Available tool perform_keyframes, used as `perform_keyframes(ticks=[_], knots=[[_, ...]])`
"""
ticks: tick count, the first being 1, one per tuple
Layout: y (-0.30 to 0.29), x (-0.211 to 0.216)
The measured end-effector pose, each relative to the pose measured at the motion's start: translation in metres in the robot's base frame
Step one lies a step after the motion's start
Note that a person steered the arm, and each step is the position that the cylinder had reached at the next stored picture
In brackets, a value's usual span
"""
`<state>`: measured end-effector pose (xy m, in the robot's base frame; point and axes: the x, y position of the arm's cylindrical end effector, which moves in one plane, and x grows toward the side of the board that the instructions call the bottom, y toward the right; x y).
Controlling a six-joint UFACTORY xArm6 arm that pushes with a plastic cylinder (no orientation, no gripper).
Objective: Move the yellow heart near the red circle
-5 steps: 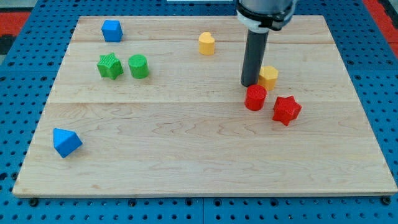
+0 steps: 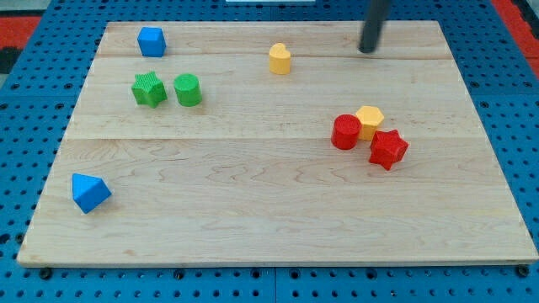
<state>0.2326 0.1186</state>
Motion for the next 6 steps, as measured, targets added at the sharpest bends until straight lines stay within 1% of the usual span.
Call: perform_keyframes(ticks=[1, 2, 3, 4, 5, 6], knots=[[-0.098, 0.006], [-0.119, 0.045], [-0.063, 0.129], [-0.056, 0.148], [-0.139, 0.139], [-0.240, 0.150]])
